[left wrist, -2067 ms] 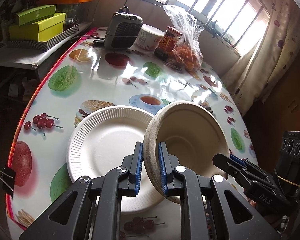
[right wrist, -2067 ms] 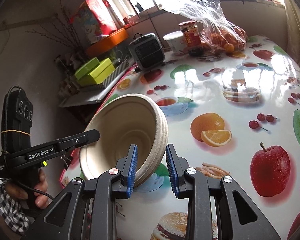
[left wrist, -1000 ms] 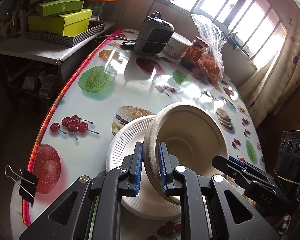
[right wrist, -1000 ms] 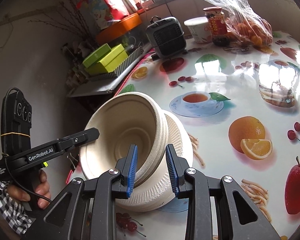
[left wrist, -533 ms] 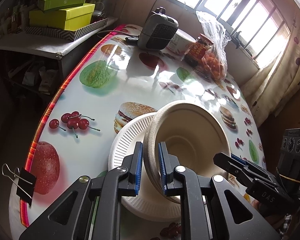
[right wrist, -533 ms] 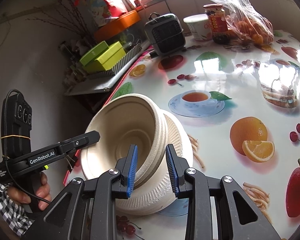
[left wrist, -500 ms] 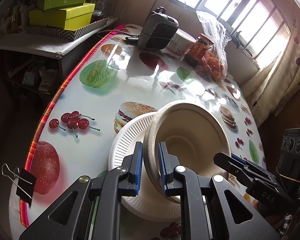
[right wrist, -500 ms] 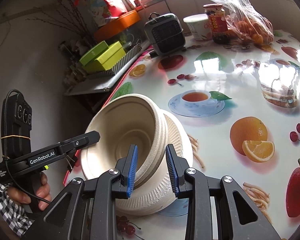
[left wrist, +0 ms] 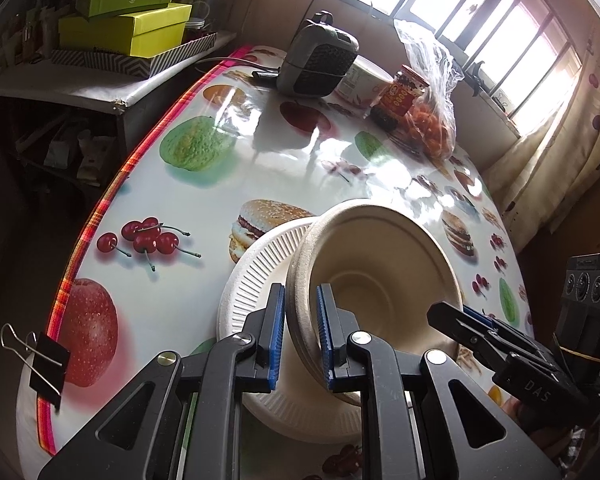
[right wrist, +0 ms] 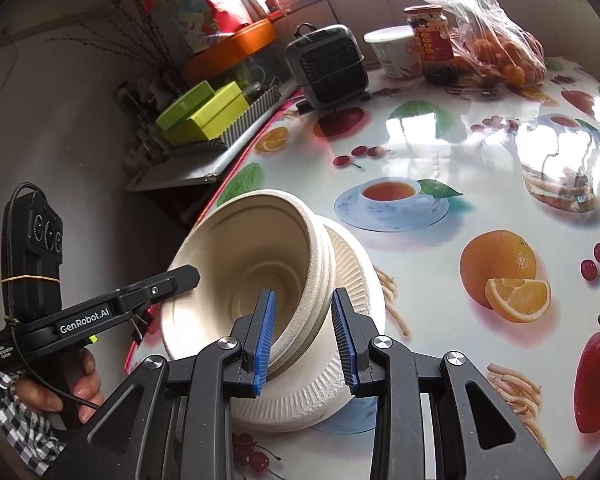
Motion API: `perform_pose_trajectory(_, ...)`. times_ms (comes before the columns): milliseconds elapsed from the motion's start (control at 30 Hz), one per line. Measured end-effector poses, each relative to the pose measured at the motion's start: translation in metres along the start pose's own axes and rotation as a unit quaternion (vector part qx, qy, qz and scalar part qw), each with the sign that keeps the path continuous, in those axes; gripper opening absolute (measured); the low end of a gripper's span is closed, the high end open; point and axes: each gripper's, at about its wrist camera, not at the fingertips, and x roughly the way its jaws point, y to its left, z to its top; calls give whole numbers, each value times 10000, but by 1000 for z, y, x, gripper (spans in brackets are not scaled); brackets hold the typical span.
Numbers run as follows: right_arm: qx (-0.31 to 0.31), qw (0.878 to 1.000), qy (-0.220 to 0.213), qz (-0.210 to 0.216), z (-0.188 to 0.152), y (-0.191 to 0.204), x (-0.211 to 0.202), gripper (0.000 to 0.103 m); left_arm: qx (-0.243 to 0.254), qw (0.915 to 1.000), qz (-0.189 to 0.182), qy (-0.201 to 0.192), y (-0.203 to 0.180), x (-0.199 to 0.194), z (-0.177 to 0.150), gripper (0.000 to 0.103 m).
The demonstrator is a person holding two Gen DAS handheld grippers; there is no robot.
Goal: Organize plates and bowls
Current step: 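Lift the bowl stack and carry it over the white plate stack, then lower the bowl stack onto the plates and open the right gripper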
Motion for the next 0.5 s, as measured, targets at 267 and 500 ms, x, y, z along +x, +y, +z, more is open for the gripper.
perform_pose_trajectory(267, -14, 10000, -17, -9, 0, 1, -1, 29, -10, 10000, 1, -9, -1, 0, 0, 16)
perform_pose_trajectory(500, -13, 10000, -25, -35, 0, 2, -3, 29, -9, 10000, 37, 13, 0, 0, 1, 18)
